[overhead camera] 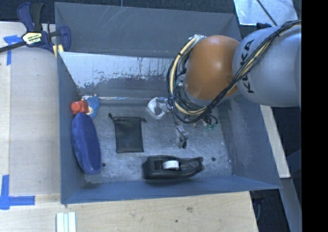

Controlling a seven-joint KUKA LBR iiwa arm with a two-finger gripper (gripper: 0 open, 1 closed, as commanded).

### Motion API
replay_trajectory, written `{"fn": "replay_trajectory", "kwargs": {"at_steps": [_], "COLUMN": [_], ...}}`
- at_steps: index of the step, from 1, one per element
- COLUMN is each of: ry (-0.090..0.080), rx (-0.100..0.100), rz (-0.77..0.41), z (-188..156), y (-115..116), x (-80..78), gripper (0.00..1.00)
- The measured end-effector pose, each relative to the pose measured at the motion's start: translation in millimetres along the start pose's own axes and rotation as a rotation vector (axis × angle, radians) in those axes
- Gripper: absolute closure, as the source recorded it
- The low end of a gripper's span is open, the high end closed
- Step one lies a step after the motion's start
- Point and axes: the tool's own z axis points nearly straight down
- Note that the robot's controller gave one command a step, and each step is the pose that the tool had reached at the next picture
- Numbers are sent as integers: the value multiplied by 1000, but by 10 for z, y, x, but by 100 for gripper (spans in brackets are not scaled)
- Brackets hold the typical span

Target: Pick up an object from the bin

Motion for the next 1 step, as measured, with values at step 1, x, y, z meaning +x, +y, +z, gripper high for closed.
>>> {"fn": "replay_trajectory", "kwargs": {"at_steps": [1], "ry": [4], "rx": [0], "rz": [-88], "z": [-426], "y": [152], "x": [843], "gripper": [0]}}
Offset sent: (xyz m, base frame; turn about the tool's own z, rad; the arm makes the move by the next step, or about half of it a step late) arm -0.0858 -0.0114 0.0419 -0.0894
